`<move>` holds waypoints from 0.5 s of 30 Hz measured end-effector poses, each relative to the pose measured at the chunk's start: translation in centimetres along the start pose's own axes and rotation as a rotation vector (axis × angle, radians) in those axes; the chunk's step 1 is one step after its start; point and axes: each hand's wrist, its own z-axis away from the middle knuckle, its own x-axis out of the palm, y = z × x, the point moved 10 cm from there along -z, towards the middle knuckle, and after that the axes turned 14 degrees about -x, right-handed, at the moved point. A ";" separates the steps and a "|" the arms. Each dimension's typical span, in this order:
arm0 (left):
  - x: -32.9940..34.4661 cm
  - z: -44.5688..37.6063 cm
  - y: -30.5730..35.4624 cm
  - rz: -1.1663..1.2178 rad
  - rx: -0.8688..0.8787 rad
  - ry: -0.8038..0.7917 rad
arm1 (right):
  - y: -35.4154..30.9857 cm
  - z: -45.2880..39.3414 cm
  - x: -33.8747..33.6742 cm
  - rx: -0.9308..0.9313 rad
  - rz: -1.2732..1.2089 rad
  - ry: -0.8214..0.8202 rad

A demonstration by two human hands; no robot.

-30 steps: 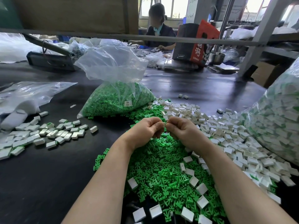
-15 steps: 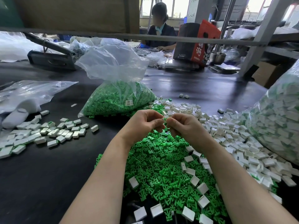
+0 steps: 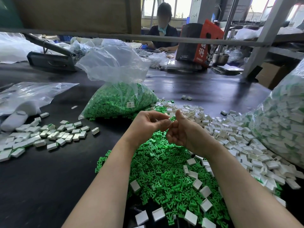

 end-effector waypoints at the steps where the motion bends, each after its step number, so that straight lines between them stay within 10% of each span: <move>1: 0.2 0.1 0.2 -0.019 0.008 -0.004 | 0.1 0.0 0.0 0.004 -0.023 0.002; 15: 0.2 0.1 1.2 -0.177 0.086 0.043 | 0.6 0.2 0.0 -0.026 -0.183 0.059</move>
